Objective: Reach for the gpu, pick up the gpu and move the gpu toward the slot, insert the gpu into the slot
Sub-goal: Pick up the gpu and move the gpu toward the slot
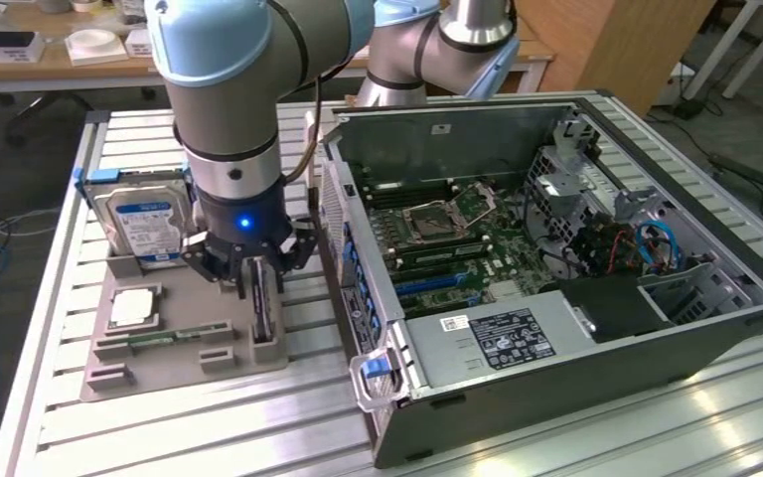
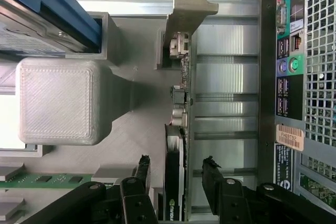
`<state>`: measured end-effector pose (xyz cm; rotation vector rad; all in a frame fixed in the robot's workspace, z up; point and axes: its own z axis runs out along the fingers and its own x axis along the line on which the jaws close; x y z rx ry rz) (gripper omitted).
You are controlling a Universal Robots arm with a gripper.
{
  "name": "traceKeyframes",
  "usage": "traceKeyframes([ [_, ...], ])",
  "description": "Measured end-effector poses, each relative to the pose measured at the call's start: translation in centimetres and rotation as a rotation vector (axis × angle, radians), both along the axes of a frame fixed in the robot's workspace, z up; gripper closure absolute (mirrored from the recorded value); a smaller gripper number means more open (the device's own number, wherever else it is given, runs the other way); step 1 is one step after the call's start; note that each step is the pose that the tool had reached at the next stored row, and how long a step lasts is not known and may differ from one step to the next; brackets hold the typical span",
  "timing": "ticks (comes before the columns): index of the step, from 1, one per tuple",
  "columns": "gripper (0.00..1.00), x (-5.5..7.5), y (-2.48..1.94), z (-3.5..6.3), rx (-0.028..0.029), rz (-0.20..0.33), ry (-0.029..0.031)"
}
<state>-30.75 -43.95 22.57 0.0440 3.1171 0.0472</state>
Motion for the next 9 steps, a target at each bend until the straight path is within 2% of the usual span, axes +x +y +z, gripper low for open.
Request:
traceKeyframes([
  [2,0.49,0.00,0.00,-0.02,0.0000,0.000,0.0000],
  [3,0.55,0.00,0.00,-0.03,0.0000,0.000,0.0001],
  [9,0.56,0.00,0.00,-0.09,0.0000,0.000,0.0000],
])
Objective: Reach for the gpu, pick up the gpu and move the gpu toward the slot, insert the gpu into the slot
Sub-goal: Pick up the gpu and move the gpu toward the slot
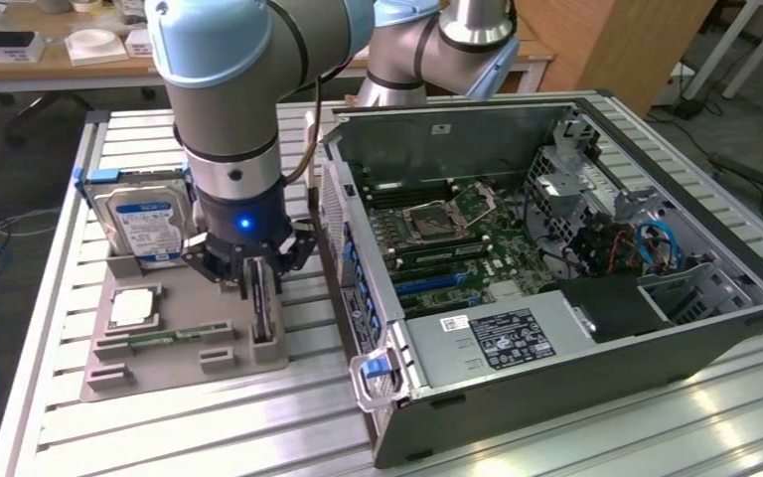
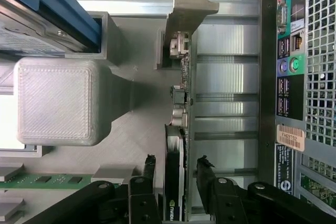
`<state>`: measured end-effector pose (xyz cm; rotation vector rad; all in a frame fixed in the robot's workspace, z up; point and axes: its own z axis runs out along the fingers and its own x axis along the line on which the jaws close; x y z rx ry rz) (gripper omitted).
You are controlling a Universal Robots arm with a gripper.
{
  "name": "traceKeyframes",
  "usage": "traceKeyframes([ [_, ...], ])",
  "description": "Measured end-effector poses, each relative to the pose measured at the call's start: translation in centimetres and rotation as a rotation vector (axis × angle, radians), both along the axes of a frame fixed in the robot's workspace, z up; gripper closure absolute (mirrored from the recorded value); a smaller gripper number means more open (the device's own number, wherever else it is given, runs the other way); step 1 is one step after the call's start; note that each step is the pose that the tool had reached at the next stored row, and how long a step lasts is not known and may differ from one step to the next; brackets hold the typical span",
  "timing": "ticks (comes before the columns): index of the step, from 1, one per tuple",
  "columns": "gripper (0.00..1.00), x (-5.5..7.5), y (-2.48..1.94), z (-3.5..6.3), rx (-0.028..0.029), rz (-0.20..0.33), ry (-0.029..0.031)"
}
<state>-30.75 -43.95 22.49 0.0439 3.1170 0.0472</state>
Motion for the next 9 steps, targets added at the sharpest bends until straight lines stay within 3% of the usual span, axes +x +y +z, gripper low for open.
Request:
traceKeyframes([
  [1,0.56,0.00,0.00,-0.01,0.0000,0.000,0.0000],
  [2,0.64,0.00,0.00,-0.02,0.0000,0.000,0.0000],
  [9,0.64,-0.31,0.00,-0.05,0.0001,0.000,-0.0001],
])
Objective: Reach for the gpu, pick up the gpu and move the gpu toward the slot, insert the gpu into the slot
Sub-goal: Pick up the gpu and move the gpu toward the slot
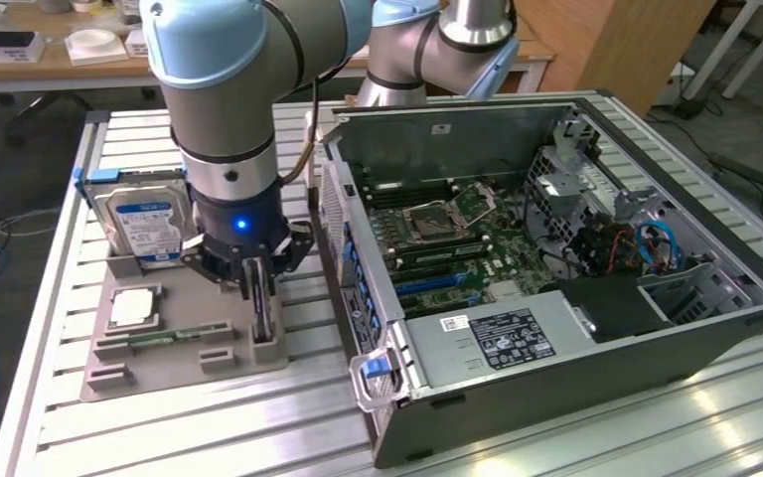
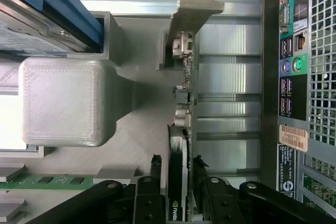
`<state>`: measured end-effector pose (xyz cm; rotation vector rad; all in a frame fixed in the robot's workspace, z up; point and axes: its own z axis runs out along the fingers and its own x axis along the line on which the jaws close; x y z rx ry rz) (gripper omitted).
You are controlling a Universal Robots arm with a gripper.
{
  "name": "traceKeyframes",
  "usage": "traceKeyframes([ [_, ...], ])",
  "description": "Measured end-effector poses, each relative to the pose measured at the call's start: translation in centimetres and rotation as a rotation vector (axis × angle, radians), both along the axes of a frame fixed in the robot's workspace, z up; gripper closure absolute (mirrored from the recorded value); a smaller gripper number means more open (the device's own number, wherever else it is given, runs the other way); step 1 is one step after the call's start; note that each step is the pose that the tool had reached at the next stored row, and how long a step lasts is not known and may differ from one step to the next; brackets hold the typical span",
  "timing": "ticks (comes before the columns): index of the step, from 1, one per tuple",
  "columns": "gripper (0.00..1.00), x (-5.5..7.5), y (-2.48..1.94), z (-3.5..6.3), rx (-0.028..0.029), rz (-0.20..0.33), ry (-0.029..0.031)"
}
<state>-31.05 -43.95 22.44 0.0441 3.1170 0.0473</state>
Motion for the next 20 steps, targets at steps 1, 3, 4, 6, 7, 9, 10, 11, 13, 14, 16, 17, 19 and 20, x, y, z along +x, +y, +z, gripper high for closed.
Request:
traceKeyframes([
  [1,0.64,0.00,0.00,0.00,0.0000,0.000,0.0000],
  [3,0.64,0.00,0.00,0.00,0.0000,0.000,0.0000],
  [4,0.64,0.00,0.00,0.00,0.0000,0.000,0.0001],
  [6,0.64,0.00,0.00,0.00,0.0000,0.000,0.0000],
  [7,0.64,0.00,0.00,0.01,0.0000,0.000,0.0001],
  [9,0.64,0.00,0.00,0.00,0.0000,0.000,0.0000],
  [10,0.65,0.00,0.00,0.00,0.0000,0.000,0.0001],
  [11,0.71,0.00,-0.01,0.01,-0.0002,0.000,0.0001],
  [13,0.74,0.00,-0.01,0.01,-0.0001,0.000,0.0000],
  [14,0.74,0.00,0.00,0.01,-0.0001,0.000,0.0000],
  [16,0.74,0.00,0.00,0.01,-0.0001,0.000,0.0001],
  [17,0.74,0.00,0.00,0.00,0.0000,0.000,0.0000],
  [19,0.74,0.00,0.00,0.00,0.0000,0.000,0.0000],
  [20,0.74,0.00,0.00,0.01,-0.0001,0.000,0.0000],
])
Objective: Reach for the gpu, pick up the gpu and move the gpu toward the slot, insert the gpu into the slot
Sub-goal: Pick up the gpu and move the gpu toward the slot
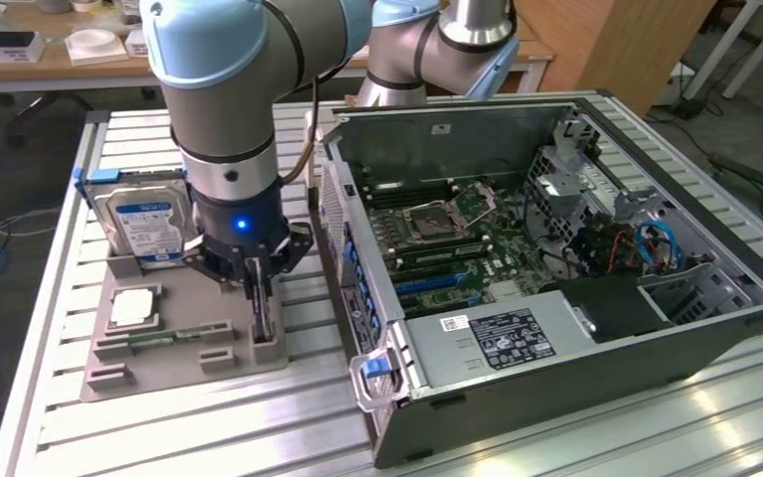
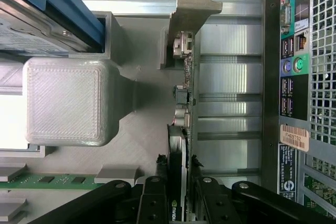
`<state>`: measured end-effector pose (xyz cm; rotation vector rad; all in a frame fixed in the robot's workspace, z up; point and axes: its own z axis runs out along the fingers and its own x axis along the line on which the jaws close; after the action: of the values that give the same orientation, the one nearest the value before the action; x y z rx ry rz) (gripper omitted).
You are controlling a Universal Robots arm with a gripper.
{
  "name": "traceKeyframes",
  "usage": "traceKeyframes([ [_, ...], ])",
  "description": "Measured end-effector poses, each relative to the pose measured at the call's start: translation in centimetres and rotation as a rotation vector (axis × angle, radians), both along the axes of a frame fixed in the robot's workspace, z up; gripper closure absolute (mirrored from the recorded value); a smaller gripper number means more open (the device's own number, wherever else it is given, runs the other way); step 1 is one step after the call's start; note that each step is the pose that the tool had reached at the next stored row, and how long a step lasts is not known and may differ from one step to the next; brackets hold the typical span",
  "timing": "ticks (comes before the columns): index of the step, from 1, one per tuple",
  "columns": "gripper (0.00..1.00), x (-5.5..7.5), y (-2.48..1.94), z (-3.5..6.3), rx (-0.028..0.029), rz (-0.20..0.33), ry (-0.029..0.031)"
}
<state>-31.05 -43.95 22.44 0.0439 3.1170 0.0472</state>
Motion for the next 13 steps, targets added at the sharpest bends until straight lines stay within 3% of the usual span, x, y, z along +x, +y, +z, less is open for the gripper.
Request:
traceKeyframes([
  [4,0.74,0.0,0.00,0.00,0.0000,0.000,0.0000],
  [8,0.74,0.0,-0.01,0.03,-0.0062,0.000,0.0000],
  [13,0.74,0.0,0.00,1.02,-0.0065,0.000,0.0012],
])
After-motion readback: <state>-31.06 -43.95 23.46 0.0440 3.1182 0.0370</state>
